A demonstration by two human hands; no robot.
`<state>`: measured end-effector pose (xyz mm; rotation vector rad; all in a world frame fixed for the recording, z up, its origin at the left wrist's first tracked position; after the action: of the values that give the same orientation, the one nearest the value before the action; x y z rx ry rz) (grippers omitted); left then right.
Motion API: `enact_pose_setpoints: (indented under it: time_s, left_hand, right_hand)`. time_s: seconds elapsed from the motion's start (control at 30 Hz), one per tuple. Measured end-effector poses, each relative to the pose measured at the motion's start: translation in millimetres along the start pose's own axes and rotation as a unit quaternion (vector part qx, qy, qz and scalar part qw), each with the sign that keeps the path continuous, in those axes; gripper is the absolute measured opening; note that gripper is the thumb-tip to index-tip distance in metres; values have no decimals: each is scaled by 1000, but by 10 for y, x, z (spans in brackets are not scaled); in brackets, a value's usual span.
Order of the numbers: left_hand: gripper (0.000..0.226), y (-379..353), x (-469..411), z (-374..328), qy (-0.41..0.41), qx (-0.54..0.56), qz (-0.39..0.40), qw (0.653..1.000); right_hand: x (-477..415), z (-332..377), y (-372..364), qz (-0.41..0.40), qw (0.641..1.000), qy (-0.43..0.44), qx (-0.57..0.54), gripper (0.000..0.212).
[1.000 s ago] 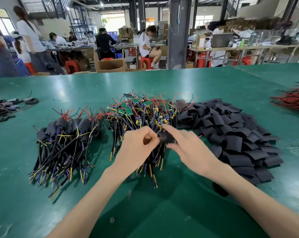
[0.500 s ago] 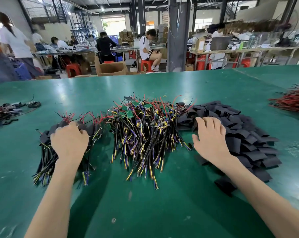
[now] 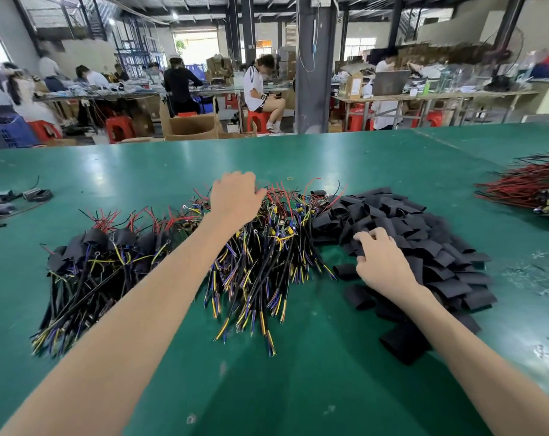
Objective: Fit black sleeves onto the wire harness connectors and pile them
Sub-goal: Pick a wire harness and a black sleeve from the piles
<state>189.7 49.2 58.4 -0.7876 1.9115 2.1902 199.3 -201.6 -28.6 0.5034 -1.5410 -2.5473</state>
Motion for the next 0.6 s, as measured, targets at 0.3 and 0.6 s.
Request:
enact_pose_setpoints:
  time_s: [0.3, 0.6]
  left_hand:
    - [10, 20, -58, -68, 83, 156, 16, 984]
    - [22, 743, -81, -17, 63, 299, -28, 952]
  right_hand:
    - [-34, 38, 42, -71, 995, 26, -66, 40]
    - [-38, 74, 84, -131, 981, 62, -128, 36]
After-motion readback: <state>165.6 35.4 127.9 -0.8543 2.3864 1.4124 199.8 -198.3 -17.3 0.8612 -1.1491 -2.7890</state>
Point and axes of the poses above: each hand's wrist, its own x-axis away from the middle knuckle, its own y-axis out of the back of the hand, z = x × y, the point moved 2 cm from there along -x, towards the middle knuckle, and after that the axes turned 11 degrees about -x, right-handed, at the moved point
